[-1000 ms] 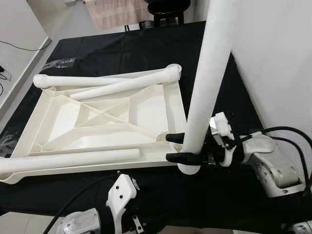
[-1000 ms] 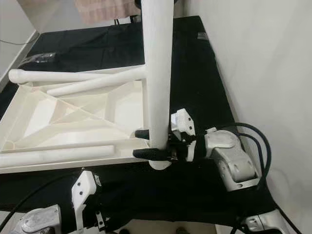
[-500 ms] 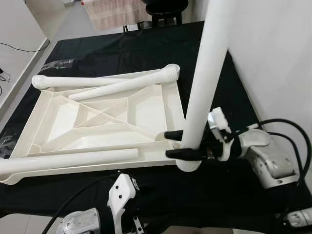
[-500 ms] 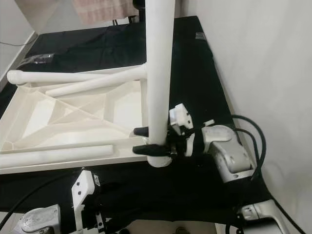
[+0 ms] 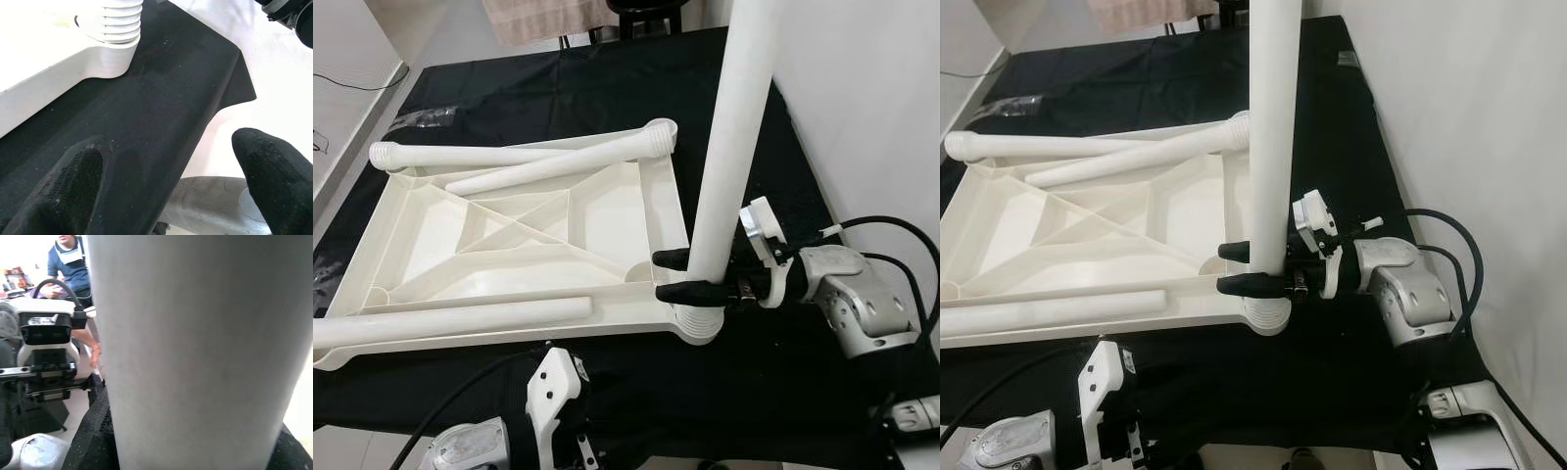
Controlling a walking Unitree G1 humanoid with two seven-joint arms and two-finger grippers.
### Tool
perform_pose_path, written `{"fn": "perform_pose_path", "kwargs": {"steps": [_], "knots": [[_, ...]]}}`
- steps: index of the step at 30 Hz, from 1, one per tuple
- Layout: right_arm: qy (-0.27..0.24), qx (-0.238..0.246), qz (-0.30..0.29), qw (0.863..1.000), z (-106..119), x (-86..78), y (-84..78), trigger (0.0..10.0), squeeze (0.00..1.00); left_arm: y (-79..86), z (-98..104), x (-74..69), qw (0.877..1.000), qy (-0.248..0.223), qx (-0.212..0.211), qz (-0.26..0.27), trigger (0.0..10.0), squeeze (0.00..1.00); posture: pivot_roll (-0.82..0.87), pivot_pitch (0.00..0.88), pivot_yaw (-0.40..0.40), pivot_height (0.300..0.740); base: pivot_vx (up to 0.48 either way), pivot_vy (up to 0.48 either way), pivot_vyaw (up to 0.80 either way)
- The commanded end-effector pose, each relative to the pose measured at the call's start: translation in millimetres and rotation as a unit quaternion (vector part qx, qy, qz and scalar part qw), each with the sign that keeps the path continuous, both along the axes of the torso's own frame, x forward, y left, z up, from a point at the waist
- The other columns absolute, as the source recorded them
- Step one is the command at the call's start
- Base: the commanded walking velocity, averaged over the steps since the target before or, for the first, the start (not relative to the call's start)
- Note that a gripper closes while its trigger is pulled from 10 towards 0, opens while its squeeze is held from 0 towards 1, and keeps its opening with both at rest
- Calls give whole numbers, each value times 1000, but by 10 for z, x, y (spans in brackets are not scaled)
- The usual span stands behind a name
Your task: Building children table
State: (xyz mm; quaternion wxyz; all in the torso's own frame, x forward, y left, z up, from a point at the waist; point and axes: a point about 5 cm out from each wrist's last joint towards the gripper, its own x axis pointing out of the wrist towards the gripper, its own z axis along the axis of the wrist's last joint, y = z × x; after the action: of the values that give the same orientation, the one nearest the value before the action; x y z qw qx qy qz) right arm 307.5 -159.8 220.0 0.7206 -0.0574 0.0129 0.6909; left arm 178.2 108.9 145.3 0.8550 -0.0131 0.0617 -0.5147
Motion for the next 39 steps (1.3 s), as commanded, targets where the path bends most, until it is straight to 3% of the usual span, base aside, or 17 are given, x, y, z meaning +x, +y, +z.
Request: {"fn": "perform_pose_path", "kwargs": {"steps": [1, 8, 12, 17, 25, 32, 39], "knots": [[81, -53, 33, 995, -381, -84, 70, 10000, 0, 38, -26, -42, 1000, 12, 9, -5, 10000, 0, -15, 329, 118, 740, 0, 0, 0], [73, -68, 55, 993, -397, -59, 142, 10000, 0, 51, -20, -47, 1000, 12, 12, -6, 10000, 0, -2, 333, 120, 740, 0, 0, 0], [15, -84, 20, 996, -391, 64, 206, 10000, 0, 60, -15, -53, 1000, 12, 16, -5, 10000, 0, 2, 335, 121, 740, 0, 0, 0], [-10, -79, 0, 997, -378, 70, 220, 10000, 0, 59, -12, -52, 1000, 11, 16, -5, 10000, 0, 0, 336, 124, 740, 0, 0, 0], [-34, -78, -23, 996, -410, -94, 147, 10000, 0, 50, -18, -30, 1000, 11, 15, -8, 10000, 0, -17, 332, 121, 740, 0, 0, 0], [-36, -89, -9, 995, -471, -206, 149, 10000, 0, 48, -18, -18, 1000, 10, 14, -7, 10000, 0, -22, 329, 122, 740, 0, 0, 0], [-73, -152, 6, 986, -522, -273, 213, 10000, 0, 44, -27, -17, 1000, 10, 14, -9, 10000, 0, -23, 321, 117, 740, 0, 0, 0]]}}
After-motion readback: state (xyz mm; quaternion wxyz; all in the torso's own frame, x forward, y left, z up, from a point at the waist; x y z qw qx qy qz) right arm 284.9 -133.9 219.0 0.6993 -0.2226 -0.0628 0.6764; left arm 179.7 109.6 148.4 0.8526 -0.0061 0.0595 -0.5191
